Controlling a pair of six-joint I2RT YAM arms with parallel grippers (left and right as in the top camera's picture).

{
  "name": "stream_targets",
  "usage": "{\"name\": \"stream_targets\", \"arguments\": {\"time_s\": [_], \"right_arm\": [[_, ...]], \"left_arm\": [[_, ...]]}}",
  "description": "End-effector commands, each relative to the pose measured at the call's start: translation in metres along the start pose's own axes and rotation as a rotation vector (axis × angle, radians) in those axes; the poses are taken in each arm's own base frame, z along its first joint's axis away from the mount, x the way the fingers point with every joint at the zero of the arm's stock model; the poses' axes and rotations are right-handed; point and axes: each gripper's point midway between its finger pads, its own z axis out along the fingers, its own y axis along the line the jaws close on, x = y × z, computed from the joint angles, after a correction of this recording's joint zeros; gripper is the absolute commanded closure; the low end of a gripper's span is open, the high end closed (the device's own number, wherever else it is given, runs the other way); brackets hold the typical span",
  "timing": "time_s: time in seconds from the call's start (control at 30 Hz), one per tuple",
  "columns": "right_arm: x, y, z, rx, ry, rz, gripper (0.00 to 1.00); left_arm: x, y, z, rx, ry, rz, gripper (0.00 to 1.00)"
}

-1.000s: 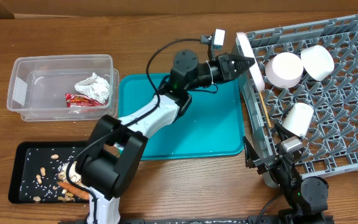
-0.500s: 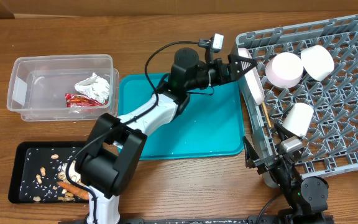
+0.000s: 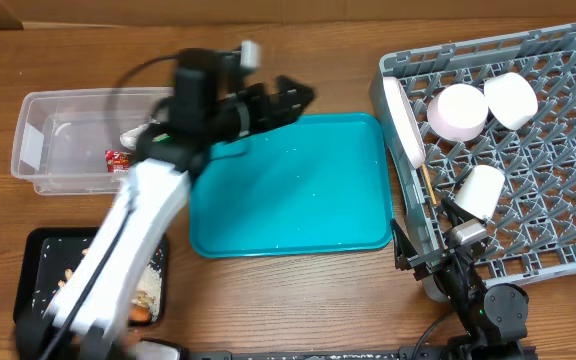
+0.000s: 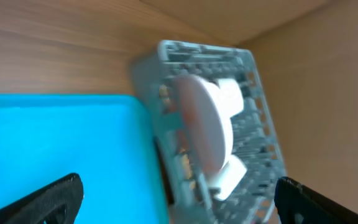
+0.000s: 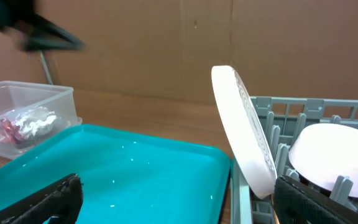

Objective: Sort waste into correct bins and load items into the dishwasher

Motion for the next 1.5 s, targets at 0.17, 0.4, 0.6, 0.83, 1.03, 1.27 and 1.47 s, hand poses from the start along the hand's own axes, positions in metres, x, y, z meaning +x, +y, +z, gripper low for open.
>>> {"name": "stream_targets", "arguments": {"time_s": [0.17,0.4,0.6,0.83,1.03,1.27,1.47], "right_arm": [[0.001,0.001,0.0,-0.007,-0.007,-0.002,0.0],[0.001,0.001,0.0,-0.007,-0.007,-0.002,0.0],[0.001,0.001,0.0,-0.007,-0.007,-0.002,0.0],[0.001,0.001,0.0,-0.007,-0.007,-0.002,0.0],[0.001,0.001,0.0,-0.007,-0.007,-0.002,0.0],[0.001,0.001,0.0,-0.007,-0.007,-0.002,0.0],[0.001,0.001,0.0,-0.007,-0.007,-0.003,0.0]], "left_arm": [[0.008,0.072,-0.159,-0.538,-0.185,0.137,0.0],[0.057,0.096,-0.263,-0.868,-0.256,0.143,0.0],[0.068,0.088,-0.274,-0.876,-0.257,0.22,0.0],[0.066,0.088,-0.271,-0.864,-0.267,0.19,0.0],[0.069,0.09,-0.271,-0.863,-0.259,0.159,0.0],[0.07,0.09,-0.271,-0.865,-0.256,0.158,0.0],[0.078,0.088,-0.276,-0.872,-0.259,0.17,0.0]]}}
